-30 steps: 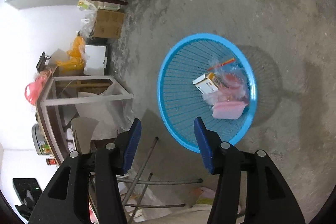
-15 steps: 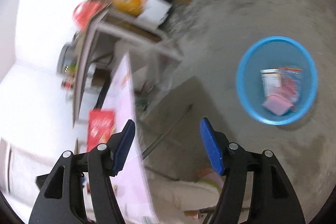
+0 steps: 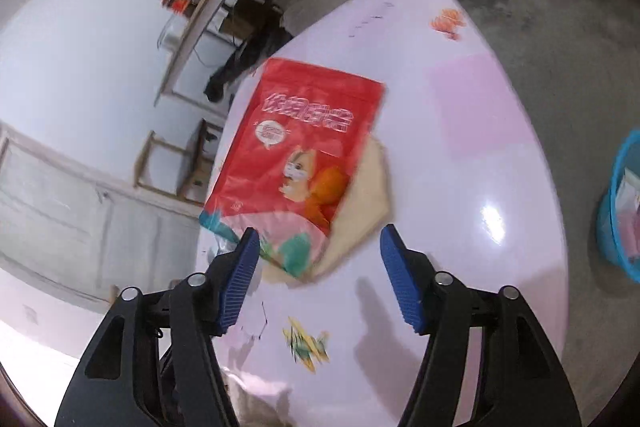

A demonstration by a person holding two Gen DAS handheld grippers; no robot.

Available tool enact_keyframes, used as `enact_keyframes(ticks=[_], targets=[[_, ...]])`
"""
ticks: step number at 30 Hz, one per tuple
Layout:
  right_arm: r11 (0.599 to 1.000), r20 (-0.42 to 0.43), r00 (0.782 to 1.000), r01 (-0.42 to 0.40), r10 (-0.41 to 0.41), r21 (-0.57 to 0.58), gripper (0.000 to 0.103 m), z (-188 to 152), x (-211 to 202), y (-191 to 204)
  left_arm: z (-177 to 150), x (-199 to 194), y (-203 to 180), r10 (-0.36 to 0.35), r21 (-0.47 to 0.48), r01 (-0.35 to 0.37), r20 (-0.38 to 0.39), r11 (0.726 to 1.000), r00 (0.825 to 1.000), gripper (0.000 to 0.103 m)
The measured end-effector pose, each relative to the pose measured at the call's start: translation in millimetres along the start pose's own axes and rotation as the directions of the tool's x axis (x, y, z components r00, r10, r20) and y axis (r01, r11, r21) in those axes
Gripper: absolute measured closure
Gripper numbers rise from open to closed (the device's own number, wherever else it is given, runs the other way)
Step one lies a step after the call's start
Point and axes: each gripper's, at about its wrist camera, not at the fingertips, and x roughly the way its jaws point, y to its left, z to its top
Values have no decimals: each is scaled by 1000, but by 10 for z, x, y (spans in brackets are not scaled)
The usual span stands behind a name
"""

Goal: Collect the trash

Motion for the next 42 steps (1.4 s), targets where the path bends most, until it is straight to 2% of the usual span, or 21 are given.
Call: enact_keyframes(ticks=[5,11,18,21,24,33,38,42], targets=[[994,-47,993,104,-106,-36,61,192,406,215,-37,72,49,0,3,0,8,1000,1000,31],[973,-63,972,219,-224,-76,69,180,652,314,-86,72,208,-26,-19,26,18,999,1000,41],[949,-79,950,294,-303,-110,75,138,803,357,-131,101,338,-61,-39,61,7,997,998,55],[942,-90,942,311,-323,-124,81,112,853,355,-148,106,354,-77,-44,77,8,996,997,60],[937,-83,939,322,-335,-138,91,106,892,370,-158,96,339,-85,-44,86,11,995,996,63],[966,-48,968,240,-245,-95,96,104,677,304,-127,23,245,-75,-27,76,30,997,997,63],[984,-14,987,159,-161,-78,96,35,329,292,-49,-21,127,-64,-1,64,42,998,997,63],[991,3,994,112,-112,-79,96,-87,2,269,28,-41,36,-66,14,66,48,998,997,63]])
